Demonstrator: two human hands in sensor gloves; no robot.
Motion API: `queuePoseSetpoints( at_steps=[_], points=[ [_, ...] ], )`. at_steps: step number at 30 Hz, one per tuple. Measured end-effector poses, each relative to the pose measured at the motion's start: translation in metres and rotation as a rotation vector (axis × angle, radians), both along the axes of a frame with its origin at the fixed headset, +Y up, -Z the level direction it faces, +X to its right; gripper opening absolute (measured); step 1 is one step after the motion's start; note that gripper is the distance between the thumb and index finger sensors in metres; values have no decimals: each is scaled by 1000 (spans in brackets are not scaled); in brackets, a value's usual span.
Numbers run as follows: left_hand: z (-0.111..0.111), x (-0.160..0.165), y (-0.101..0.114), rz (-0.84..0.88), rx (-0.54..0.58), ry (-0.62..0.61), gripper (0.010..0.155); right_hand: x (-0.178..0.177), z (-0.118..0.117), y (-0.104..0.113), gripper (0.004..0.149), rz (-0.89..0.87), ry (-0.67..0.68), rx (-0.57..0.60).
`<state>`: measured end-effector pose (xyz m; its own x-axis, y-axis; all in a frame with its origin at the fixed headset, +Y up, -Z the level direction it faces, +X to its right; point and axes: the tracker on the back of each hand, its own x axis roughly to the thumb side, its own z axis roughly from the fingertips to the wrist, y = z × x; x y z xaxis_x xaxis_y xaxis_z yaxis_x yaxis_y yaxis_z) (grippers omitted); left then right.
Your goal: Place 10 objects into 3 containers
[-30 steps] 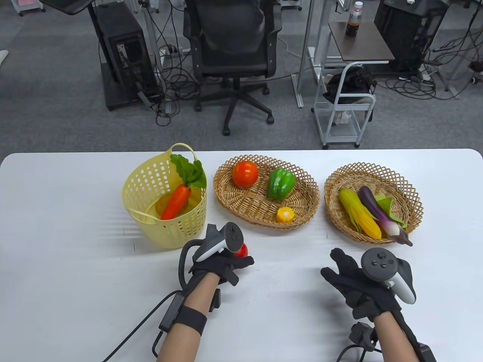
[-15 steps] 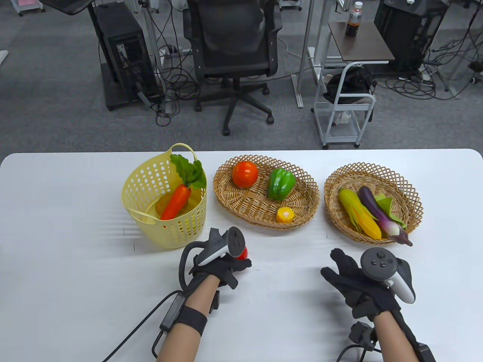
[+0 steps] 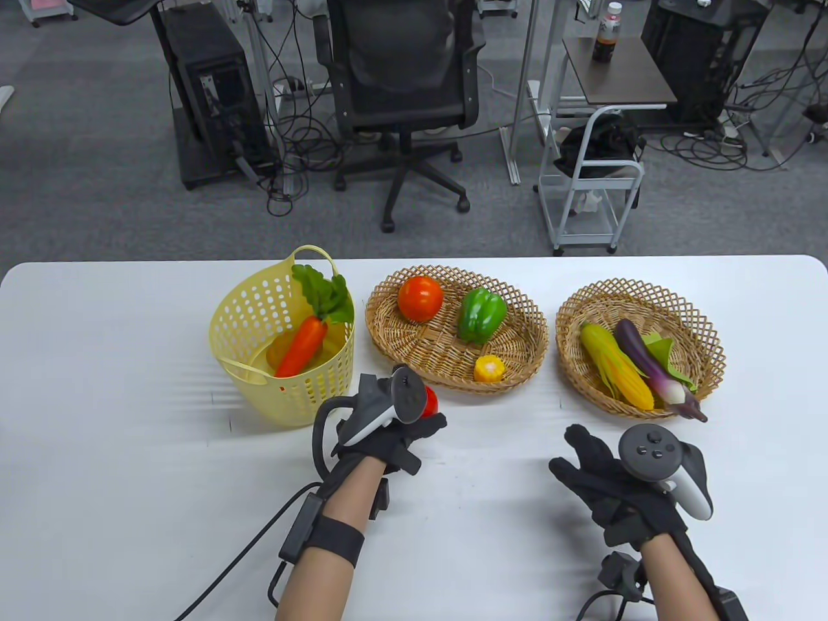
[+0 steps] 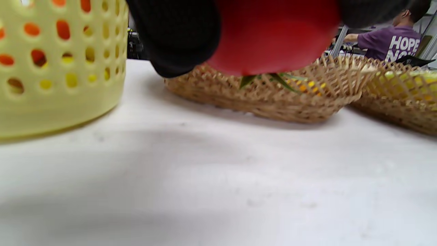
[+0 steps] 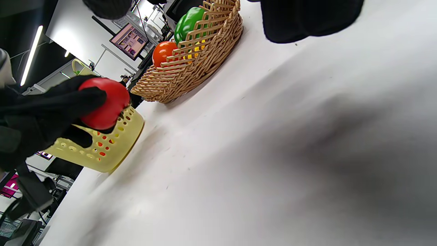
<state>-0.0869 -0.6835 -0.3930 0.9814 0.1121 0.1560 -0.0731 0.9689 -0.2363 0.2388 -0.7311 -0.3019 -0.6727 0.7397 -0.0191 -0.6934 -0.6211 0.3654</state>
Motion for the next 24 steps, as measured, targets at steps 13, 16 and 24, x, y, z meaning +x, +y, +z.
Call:
queuePoseSetpoints(
  at_steps=[13,16,24],
  points=[
    [-29,49,52,22,43,-17,97,-1,0,-2,81,17,16,-16],
    [-42,55,53,50,52,15,97,-1,1,1,80,-12,13,20],
    [-73,52,20,25,30,135,97,-3,1,0,80,1,28,10]
  ],
)
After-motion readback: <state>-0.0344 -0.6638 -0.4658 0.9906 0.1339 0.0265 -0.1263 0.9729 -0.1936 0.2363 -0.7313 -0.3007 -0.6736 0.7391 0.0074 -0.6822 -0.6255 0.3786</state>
